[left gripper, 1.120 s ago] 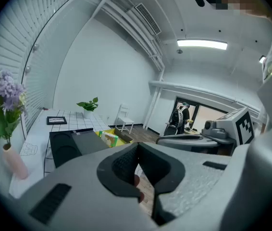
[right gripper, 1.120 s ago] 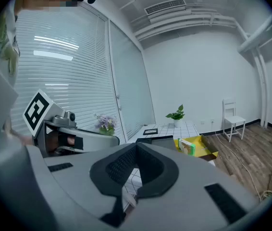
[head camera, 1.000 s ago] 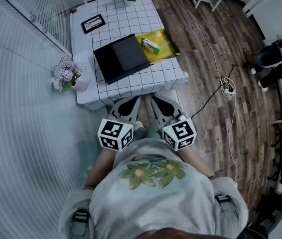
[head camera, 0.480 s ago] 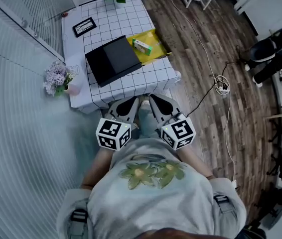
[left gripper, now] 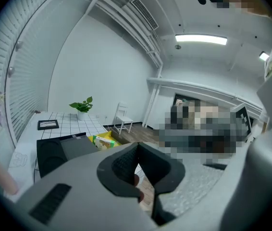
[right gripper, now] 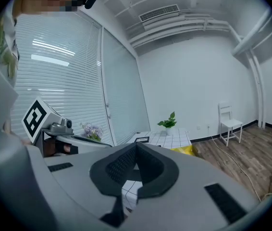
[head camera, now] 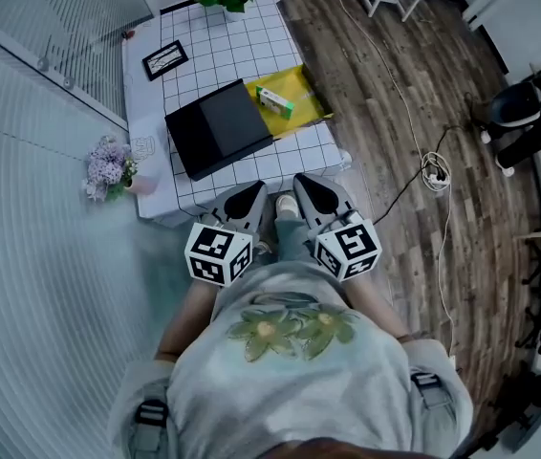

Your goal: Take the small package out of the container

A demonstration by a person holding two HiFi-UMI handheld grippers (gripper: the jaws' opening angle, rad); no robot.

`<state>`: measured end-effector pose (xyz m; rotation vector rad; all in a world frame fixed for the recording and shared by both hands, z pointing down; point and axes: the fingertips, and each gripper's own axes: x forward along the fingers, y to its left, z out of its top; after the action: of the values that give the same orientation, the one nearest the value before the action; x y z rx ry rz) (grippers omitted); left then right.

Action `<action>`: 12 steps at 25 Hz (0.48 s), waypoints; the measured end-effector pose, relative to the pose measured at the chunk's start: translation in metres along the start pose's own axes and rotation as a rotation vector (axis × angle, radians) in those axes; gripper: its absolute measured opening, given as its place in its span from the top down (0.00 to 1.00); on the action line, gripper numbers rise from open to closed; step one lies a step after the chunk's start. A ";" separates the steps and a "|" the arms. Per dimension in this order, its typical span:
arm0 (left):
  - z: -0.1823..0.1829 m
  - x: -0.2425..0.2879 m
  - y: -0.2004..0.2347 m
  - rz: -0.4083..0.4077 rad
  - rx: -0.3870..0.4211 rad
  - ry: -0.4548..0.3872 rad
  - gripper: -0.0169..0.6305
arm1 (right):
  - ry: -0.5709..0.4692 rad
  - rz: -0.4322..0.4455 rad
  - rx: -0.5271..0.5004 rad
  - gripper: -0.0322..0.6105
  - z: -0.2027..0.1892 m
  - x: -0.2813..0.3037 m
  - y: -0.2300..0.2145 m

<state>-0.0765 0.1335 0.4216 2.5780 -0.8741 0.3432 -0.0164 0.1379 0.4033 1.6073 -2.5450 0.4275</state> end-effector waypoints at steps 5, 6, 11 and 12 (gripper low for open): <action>0.014 0.021 0.011 0.025 0.005 0.001 0.96 | -0.003 0.003 -0.003 0.94 0.010 0.016 -0.028; 0.017 0.025 0.014 0.030 0.004 0.000 0.96 | -0.003 0.005 -0.003 0.94 0.012 0.019 -0.034; 0.027 0.050 0.032 0.055 -0.001 -0.008 0.96 | -0.008 0.028 -0.017 0.94 0.019 0.043 -0.058; 0.028 0.054 0.035 0.059 -0.004 -0.005 0.96 | -0.005 0.033 -0.018 0.94 0.019 0.048 -0.062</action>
<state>-0.0531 0.0673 0.4259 2.5548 -0.9536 0.3516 0.0197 0.0654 0.4075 1.5643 -2.5743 0.4027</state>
